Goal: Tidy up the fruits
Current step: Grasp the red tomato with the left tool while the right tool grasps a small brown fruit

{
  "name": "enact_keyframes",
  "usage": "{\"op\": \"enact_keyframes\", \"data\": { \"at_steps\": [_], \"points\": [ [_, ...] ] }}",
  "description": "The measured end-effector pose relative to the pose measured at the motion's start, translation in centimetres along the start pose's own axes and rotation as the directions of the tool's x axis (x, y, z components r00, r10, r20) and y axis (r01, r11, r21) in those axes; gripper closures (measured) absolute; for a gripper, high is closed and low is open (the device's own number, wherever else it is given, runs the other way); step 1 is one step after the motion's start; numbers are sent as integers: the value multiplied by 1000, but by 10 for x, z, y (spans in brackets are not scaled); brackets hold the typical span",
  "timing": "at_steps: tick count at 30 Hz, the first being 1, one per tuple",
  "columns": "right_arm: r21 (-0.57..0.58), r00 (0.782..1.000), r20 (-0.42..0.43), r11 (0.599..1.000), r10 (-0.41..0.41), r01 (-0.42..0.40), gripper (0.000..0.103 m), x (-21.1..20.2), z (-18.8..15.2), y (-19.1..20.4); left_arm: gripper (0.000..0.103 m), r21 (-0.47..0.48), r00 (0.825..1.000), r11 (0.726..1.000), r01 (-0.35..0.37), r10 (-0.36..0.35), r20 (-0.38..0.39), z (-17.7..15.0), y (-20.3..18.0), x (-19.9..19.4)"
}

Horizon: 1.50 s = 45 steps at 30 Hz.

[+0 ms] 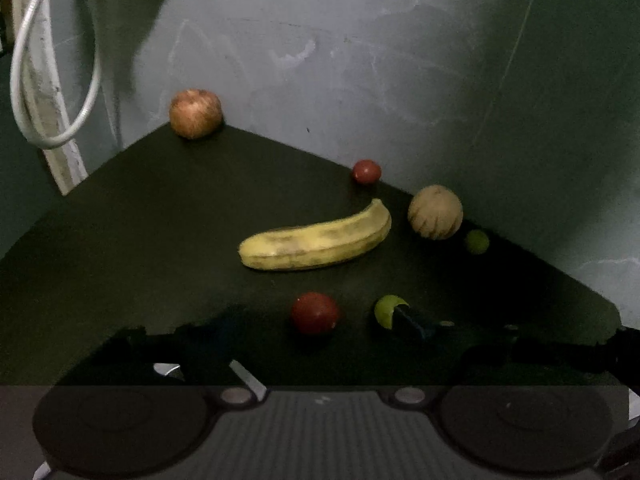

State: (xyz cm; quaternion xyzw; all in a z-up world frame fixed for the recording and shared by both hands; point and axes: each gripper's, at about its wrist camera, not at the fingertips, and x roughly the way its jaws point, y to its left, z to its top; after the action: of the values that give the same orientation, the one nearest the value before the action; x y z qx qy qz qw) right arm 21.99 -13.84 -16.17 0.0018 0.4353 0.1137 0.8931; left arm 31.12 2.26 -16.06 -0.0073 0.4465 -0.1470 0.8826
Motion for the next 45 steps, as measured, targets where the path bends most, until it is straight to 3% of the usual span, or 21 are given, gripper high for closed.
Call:
{"op": "enact_keyframes", "data": {
  "at_steps": [10, 18, 20, 26, 31, 33, 35, 39, 45],
  "points": [
    [8, 999, -49, 1000, 5, -5, 33, 20, -2, 2, 44, 35, 999, 999, -19, 21, -39, -1, -3, 19],
    [14, 998, -56, 1000, 4, -3, 38, 23, -4, 1, 49, 45, 999, 999, -27, 29, -40, -1, -5, 27],
    [14, 998, -57, 1000, 3, -2, 40, 24, -3, 0, 58, 47, 998, 999, -26, 29, -50, -1, -5, 30],
    [10, 998, -62, 1000, -4, 4, 43, 26, -3, 0, 68, 43, 998, 999, -26, 28, -51, -1, -3, 31],
    [5, 997, -72, 1000, -9, 10, 47, 27, -3, 0, 69, 44, 998, 999, -28, 30, -52, -1, -2, 30],
    [2, 997, -77, 1000, -11, 11, 52, 28, -3, 0, 69, 46, 998, 999, -29, 32, -53, -1, -3, 29],
    [-2, 997, -81, 1000, -10, 10, 63, 28, -3, -1, 69, 47, 998, 998, -31, 33, -54, 0, -3, 29],
    [-1, 996, -87, 1000, -12, 12, 72, 28, -3, -3, 70, 49, 998, 998, -32, 35, -54, -1, -3, 29],
    [3, 997, -75, 1000, -4, 4, 74, 30, -3, -4, 71, 54, 998, 998, -23, 26, -54, -5, -2, 26]
  ]
}}
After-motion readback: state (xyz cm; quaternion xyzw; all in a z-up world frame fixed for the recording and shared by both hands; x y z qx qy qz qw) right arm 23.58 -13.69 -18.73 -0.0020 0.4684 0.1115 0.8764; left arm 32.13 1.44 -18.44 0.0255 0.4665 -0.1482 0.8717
